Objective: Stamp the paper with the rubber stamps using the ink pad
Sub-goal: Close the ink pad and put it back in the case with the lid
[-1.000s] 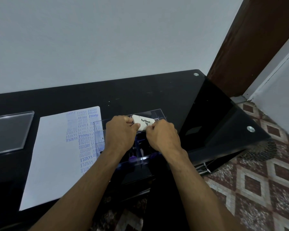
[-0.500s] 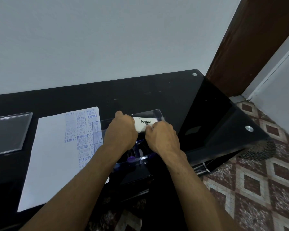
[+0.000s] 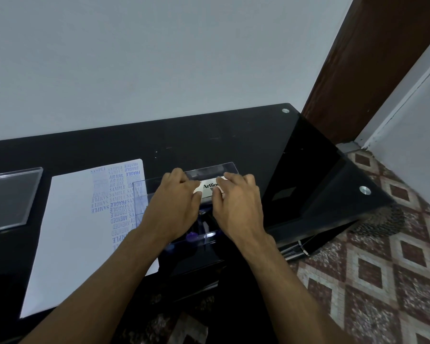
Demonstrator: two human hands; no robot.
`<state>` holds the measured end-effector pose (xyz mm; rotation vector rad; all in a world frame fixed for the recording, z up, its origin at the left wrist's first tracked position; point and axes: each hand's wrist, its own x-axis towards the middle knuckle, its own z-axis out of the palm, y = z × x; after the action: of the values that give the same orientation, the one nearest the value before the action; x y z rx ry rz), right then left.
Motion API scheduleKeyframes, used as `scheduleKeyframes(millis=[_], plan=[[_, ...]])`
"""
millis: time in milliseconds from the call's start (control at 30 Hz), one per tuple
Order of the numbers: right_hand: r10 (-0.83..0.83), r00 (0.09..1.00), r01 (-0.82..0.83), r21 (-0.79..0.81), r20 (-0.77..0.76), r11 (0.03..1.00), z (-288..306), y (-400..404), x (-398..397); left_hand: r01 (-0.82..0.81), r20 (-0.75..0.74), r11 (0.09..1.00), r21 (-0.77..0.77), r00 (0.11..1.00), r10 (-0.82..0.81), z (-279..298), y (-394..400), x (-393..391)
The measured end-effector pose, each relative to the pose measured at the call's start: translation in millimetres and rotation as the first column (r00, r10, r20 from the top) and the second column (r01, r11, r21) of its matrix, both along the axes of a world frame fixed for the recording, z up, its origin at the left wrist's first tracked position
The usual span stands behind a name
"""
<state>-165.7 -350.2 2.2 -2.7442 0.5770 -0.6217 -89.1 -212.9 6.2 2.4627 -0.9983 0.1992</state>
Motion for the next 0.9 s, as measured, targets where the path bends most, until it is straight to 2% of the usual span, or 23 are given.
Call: scheduleKeyframes(millis=[100,300,400,533,667,900], plan=[[0.024,0.999,-0.024,0.005,0.021,1.0,2.9,3.2,-4.1,0.019,-0.046,0.995,-0.093,0.999,-0.024,-2.6,13.3,-2.0],[0.163,0.983,-0.173,0.118,0.087,0.978,5.5,33.4,-3.2,-0.038,-0.05,0.987,-0.157,0.998,0.03,-0.3,59.5,-9.6],[0.236,0.969,-0.243,0.111,0.075,0.964,6.7,58.8,5.5,-0.133,-0.096,0.986,-0.104,0.988,0.123,-0.8,92.3,-9.8],[0.347,0.937,-0.342,0.096,-0.047,0.935,13.5,103.7,21.2,-0.275,-0.146,0.961,0.016,0.95,0.275,2.9,145.8,-7.0],[0.443,0.894,-0.438,0.077,-0.073,0.896,13.6,156.7,38.1,-0.363,-0.121,0.931,0.034,0.924,0.364,3.2,212.9,-6.0],[0.576,0.799,-0.556,0.153,-0.172,0.817,13.3,243.1,66.4,-0.501,-0.107,0.864,0.049,0.858,0.503,1.4,328.8,-2.8]])
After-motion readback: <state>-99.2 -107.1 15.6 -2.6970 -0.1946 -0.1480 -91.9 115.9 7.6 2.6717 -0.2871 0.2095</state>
